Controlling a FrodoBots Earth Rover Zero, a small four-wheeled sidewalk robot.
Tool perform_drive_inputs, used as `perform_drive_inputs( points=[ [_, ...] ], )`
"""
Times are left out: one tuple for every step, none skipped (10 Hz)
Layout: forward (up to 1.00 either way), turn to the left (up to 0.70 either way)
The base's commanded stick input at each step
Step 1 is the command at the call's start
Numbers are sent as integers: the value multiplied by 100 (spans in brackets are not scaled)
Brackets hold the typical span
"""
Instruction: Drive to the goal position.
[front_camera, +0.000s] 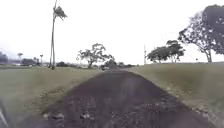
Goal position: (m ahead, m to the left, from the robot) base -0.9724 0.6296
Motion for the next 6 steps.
perform_drive_inputs(
  points=[
    [100, 0],
    [100, 0],
    [100, 0],
    [100, 0],
    [100, 0],
    [100, 0]
  ],
)
